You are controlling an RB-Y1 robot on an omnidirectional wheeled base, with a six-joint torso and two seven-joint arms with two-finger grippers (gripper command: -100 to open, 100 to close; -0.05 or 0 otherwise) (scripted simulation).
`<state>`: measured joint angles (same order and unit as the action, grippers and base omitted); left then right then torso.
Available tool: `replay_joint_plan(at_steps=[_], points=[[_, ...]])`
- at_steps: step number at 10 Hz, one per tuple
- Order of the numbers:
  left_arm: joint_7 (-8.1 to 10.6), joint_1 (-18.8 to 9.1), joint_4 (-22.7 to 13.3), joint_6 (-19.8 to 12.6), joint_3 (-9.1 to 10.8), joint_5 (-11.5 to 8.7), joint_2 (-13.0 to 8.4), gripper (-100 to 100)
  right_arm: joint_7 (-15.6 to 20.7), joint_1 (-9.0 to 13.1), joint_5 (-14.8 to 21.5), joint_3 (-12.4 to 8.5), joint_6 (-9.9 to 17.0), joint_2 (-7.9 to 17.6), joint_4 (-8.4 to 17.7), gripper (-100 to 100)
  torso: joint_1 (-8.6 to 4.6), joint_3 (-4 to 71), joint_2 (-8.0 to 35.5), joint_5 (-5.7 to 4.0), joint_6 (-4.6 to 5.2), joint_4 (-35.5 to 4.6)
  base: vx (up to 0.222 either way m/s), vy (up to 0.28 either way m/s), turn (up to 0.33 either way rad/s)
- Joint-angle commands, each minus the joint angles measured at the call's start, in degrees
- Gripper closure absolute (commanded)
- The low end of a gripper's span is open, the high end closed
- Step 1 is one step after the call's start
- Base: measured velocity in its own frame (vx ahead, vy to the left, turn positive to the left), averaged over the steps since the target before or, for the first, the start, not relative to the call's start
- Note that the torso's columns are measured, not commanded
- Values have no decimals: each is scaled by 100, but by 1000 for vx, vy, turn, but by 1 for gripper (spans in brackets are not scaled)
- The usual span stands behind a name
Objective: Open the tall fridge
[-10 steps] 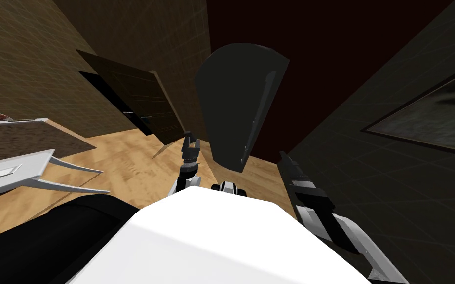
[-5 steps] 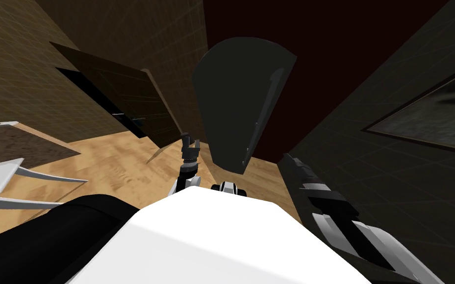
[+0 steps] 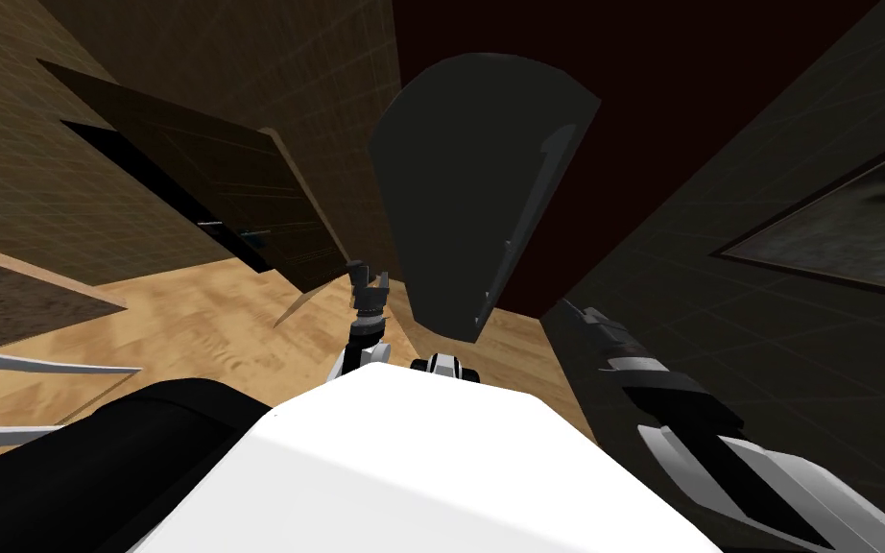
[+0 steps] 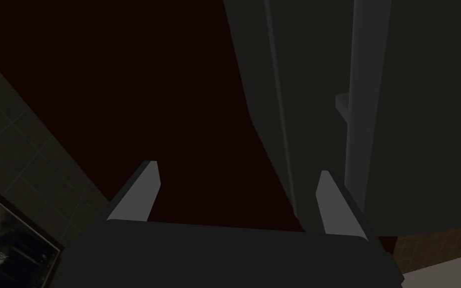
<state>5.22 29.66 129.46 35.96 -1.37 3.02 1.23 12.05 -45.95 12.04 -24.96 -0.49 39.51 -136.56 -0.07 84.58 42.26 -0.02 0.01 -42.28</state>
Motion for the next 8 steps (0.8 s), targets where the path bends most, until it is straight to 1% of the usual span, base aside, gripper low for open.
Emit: replay_joint_plan(at_steps=[1,2,3,4,5,6,7,8], points=[[0,0,0,0,0,0,0,0,31,-172,78,-247,214,365,-2,-100,13,3,-5,3,-1,1,69,98,-40],[0,-1,0,0,0,0,0,0,48,-290,128,-413,363,589,-12,-100,6,-4,7,2,-2,-1,56,90,-60],[0,0,0,0,0,0,0,0,65,-407,177,-578,513,757,-17,-100,4,-8,12,1,0,-4,87,132,-116],[0,0,0,0,0,0,0,0,65,-407,177,-578,513,858,-17,-100,16,-3,2,4,1,-1,78,92,-54],[0,-1,0,0,0,0,0,0,82,-522,227,-743,664,1068,-18,-100,2,0,0,1,-3,1,67,85,-48],[0,0,0,0,0,0,0,0,82,-522,227,-743,664,1110,-18,-100,0,-1,2,-1,-1,0,50,66,-33],[0,-1,0,0,0,0,0,0,98,-636,276,-907,815,1346,-14,-100,-4,-5,7,-1,-1,-2,64,54,-67],[0,0,0,0,0,0,0,0,115,-749,324,-1070,965,1506,-8,-100,-2,-3,3,-1,0,-1,103,112,-115]])
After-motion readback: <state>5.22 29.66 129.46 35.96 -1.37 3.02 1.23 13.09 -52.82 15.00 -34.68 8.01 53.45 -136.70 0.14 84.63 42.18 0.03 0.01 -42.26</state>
